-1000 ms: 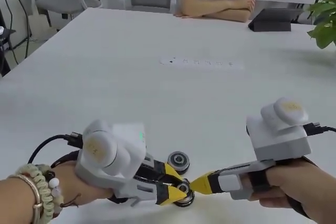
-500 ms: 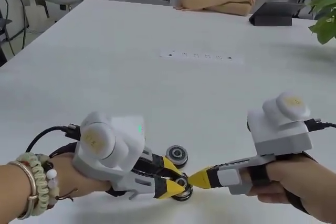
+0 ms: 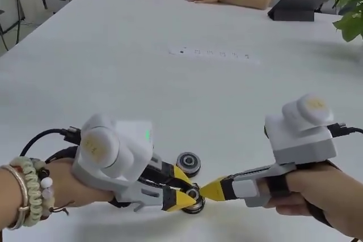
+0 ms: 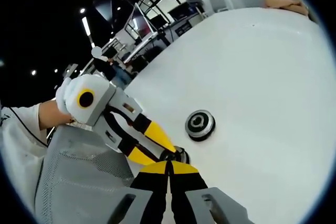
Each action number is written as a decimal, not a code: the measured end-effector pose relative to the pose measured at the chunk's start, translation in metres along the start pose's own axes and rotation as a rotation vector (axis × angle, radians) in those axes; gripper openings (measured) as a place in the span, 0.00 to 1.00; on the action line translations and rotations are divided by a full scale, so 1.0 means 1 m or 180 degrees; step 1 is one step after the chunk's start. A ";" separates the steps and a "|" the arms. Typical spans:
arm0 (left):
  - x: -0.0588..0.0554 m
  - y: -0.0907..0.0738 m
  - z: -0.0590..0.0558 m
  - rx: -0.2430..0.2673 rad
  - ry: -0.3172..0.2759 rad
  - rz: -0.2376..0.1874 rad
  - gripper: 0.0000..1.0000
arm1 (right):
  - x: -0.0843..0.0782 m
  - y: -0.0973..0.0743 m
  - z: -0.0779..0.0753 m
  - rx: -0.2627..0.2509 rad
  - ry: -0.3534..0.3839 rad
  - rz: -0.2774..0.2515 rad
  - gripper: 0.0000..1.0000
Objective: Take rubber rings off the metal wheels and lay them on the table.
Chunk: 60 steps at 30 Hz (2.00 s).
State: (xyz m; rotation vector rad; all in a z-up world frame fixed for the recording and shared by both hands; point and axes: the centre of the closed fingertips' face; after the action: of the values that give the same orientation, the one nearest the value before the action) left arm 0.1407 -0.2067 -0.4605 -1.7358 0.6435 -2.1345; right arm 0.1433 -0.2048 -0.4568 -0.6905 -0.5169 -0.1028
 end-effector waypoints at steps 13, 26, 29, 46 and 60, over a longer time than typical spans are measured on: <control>0.000 0.000 0.001 -0.0037 0.0027 -0.0016 0.07 | 0.009 0.002 0.013 0.0145 0.0046 -0.0111 0.00; 0.000 0.000 0.002 -0.0024 0.0024 0.0005 0.07 | 0.003 0.000 0.003 -0.0072 0.0060 -0.0024 0.00; -0.001 -0.001 0.002 -0.0026 -0.0031 0.0016 0.08 | 0.002 0.000 0.000 -0.0111 0.0049 0.0003 0.00; 0.027 -0.045 0.013 0.0173 -0.0040 -0.0295 0.30 | 0.007 -0.004 -0.004 -0.0200 -0.0047 -0.0044 0.00; 0.028 -0.102 0.024 0.0607 -0.0018 -0.0289 0.70 | 0.016 -0.010 -0.001 -0.0214 -0.0102 -0.0159 0.00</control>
State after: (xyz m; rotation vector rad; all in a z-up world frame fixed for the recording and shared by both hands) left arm 0.1620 -0.1380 -0.3798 -1.6962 0.3524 -2.1709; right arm 0.1547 -0.2120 -0.4437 -0.7461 -0.5638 -0.1569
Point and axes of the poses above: the centre of the closed fingertips' face, and the gripper's own axes: y roughly forward along the fingers, z roughly to its left, x roughly out of its top, and after that the axes turned 8 degrees about y, right-handed
